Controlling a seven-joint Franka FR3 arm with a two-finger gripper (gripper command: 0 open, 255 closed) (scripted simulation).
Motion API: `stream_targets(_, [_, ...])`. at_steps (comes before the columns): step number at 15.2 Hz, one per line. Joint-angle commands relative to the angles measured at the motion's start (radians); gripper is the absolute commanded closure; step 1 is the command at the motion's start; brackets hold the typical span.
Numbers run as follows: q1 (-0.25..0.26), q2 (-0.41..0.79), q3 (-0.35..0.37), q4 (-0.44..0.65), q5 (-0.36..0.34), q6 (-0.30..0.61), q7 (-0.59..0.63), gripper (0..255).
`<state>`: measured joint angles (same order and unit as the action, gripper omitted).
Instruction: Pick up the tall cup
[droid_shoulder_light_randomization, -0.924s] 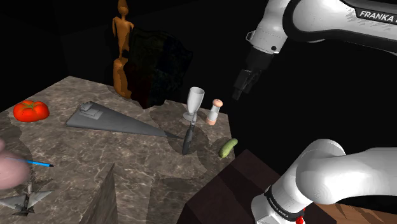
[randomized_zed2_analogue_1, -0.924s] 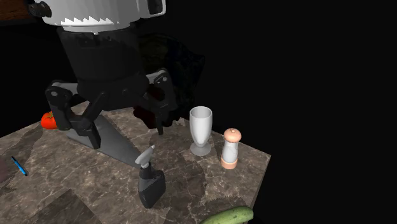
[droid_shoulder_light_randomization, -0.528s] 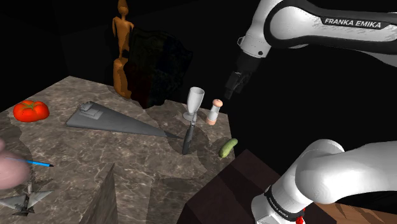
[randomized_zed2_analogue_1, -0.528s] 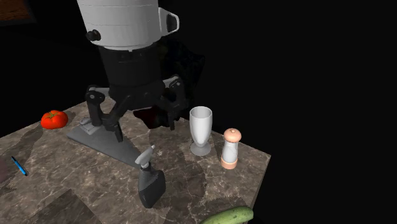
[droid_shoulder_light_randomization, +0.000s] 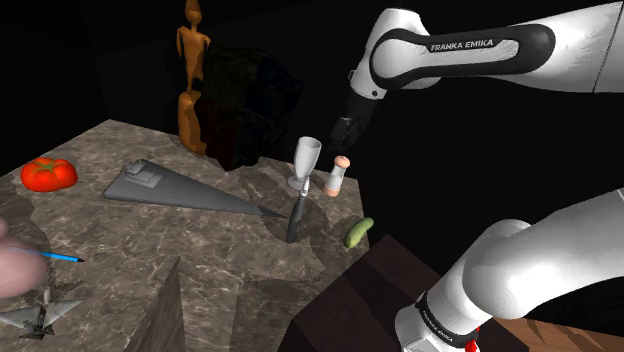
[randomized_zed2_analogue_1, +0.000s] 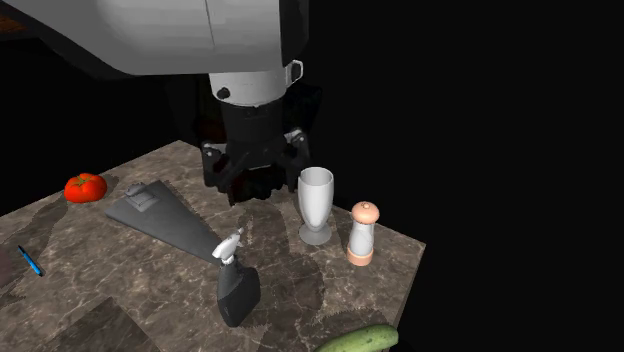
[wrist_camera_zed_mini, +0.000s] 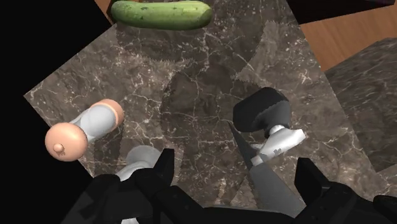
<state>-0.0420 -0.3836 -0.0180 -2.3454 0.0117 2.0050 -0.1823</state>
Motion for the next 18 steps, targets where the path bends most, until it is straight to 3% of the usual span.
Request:
stream_targets(1, [-0.007,0.062,-0.015,0.021,-0.003,0.047,-0.024,0])
stream_targets(10, [-0.032,0.393,-0.063,0.22,0.023,0.2,-0.124,0])
stream_targets(18, [-0.068,0.695,-0.076,0.488,0.071,0.251,-0.207,0])
